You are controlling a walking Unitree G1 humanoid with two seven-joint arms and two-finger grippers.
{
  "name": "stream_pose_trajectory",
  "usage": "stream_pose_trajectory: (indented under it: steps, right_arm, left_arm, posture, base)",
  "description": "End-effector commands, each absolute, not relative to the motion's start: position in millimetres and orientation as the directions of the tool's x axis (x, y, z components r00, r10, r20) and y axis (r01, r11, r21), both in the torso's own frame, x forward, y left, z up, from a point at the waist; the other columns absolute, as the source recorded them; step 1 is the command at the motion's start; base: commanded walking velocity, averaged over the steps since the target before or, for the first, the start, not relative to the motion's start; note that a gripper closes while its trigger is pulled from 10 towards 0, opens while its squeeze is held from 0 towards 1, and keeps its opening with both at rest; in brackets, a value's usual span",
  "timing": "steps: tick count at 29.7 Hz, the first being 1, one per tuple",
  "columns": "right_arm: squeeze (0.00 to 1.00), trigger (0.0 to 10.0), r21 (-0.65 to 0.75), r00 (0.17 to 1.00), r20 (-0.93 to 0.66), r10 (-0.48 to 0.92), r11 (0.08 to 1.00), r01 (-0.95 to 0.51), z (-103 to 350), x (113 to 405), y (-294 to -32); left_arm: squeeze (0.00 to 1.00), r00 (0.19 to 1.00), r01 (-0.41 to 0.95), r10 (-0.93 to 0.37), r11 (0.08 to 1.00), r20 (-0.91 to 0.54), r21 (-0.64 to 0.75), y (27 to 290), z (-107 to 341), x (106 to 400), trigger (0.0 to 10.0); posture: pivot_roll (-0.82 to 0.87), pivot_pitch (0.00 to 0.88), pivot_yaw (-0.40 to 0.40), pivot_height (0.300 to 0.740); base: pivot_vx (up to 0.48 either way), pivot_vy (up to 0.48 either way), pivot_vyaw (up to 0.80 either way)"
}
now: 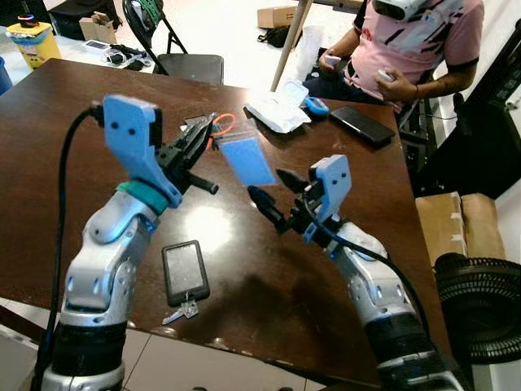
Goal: Hang keys on a hook
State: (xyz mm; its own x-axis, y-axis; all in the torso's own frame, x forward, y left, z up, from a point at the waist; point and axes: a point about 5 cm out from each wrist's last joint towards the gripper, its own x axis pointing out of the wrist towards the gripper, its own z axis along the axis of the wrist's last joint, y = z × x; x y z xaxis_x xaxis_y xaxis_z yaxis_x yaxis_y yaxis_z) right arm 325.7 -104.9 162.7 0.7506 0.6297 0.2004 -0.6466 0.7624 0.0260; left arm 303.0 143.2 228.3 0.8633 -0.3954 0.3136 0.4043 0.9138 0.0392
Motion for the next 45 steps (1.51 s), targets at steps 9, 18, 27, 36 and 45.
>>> stream_pose_trajectory:
  steps: [9, 18, 27, 36, 45]
  right_arm:
    - [0.0, 10.0, 0.15, 0.797, 0.312, 0.516, 0.802, -0.578, 179.3, 322.0, -110.6]
    - [0.0, 10.0, 0.193, 0.814, 0.314, 0.488, 0.807, -0.558, 186.3, 322.5, -109.6]
    - [0.0, 10.0, 0.194, 0.812, 0.316, 0.49, 0.805, -0.561, 190.6, 323.8, -106.4]
    - [0.0, 10.0, 0.172, 0.808, 0.31, 0.5, 0.807, -0.565, 190.6, 323.8, -104.8]
    - [0.0, 10.0, 0.148, 0.791, 0.316, 0.523, 0.796, -0.586, 191.8, 322.7, -101.3]
  left_arm:
    - [0.0, 0.898, 0.343, -0.351, 0.936, 0.264, 0.077, 150.6, 217.0, 295.2, 10.0]
    - [0.0, 0.901, 0.329, -0.339, 0.941, 0.271, 0.083, 151.5, 219.6, 294.7, 10.0]
    - [0.0, 0.903, 0.326, -0.334, 0.942, 0.271, 0.074, 148.8, 218.1, 295.7, 10.0]
    - [0.0, 0.902, 0.322, -0.332, 0.943, 0.277, 0.084, 148.7, 219.6, 297.1, 10.0]
    - [0.0, 0.903, 0.321, -0.332, 0.943, 0.274, 0.086, 146.5, 221.8, 297.2, 10.0]
  posture:
    - [0.04, 0.0, 0.044, 0.74]
    - [0.04, 0.0, 0.031, 0.74]
    - [0.03, 0.0, 0.028, 0.74]
    - [0.04, 0.0, 0.024, 0.74]
    - [0.05, 0.0, 0.027, 0.74]
  base:
    - [-0.19, 0.0, 0.0]
    - [-0.413, 0.0, 0.0]
    - [-0.467, 0.0, 0.0]
    - [-0.474, 0.0, 0.0]
    - [-0.049, 0.0, 0.55]
